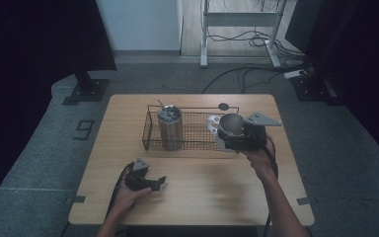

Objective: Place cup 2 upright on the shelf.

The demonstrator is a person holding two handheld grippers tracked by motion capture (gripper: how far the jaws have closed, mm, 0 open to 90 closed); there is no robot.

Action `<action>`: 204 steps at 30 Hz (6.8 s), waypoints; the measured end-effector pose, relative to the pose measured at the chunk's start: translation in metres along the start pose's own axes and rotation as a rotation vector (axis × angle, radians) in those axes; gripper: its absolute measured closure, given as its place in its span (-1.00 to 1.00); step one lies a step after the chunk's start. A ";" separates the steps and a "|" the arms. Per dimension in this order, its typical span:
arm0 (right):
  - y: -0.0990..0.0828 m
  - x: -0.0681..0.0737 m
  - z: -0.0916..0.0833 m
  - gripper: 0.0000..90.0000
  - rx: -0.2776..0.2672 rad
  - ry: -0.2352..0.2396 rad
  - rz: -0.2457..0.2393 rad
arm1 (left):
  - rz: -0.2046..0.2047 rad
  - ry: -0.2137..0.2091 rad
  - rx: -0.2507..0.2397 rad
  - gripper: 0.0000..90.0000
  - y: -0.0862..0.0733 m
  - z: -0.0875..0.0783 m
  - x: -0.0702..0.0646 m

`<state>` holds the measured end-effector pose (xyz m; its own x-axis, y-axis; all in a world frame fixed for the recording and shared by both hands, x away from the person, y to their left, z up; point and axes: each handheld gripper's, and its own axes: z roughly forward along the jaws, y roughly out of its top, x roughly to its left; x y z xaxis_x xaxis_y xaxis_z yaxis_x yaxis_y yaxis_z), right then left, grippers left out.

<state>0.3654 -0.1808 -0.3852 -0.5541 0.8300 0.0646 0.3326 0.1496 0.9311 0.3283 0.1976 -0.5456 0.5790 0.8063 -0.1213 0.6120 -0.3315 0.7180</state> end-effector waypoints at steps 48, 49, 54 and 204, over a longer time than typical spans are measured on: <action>0.009 -0.029 0.074 -0.86 0.080 -0.045 0.036 | -0.001 -0.015 -0.005 -0.78 0.000 -0.003 0.000; 0.008 -0.030 0.076 -0.86 0.084 -0.045 0.038 | 0.000 -0.015 -0.005 -0.78 0.000 -0.003 0.000; 0.004 -0.035 0.084 -0.86 0.095 -0.052 0.042 | -0.001 -0.017 -0.001 -0.78 -0.001 -0.003 0.001; -0.076 -0.024 0.009 -0.80 0.063 -0.050 0.051 | -0.015 -0.014 -0.010 -0.73 0.000 -0.006 0.000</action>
<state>0.3601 -0.2075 -0.4612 -0.4971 0.8628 0.0917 0.4074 0.1389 0.9026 0.3250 0.2001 -0.5413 0.5777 0.8039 -0.1415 0.6150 -0.3146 0.7231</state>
